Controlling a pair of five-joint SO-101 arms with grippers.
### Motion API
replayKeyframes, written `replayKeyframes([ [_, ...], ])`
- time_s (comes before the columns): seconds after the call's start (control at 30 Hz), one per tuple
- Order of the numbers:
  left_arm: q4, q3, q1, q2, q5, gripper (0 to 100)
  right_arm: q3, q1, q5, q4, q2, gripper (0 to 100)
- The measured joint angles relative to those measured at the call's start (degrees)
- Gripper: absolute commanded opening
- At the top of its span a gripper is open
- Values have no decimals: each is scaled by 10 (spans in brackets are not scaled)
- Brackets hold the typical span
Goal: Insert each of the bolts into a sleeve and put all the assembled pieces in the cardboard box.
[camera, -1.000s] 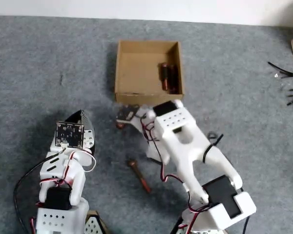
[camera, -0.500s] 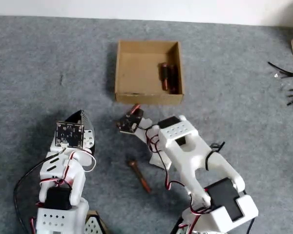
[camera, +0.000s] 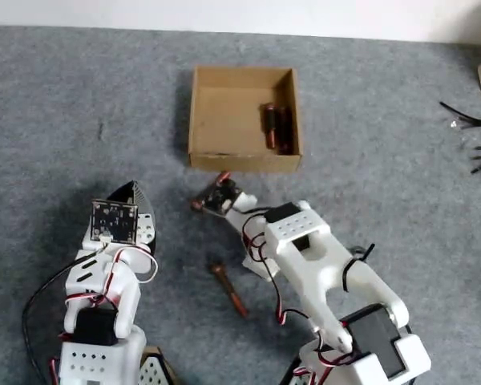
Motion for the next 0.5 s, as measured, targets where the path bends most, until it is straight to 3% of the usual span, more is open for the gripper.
replayKeyframes([
  [0.5,0,0,0,0,0,11,-6,-1,-212,-18,2,182],
])
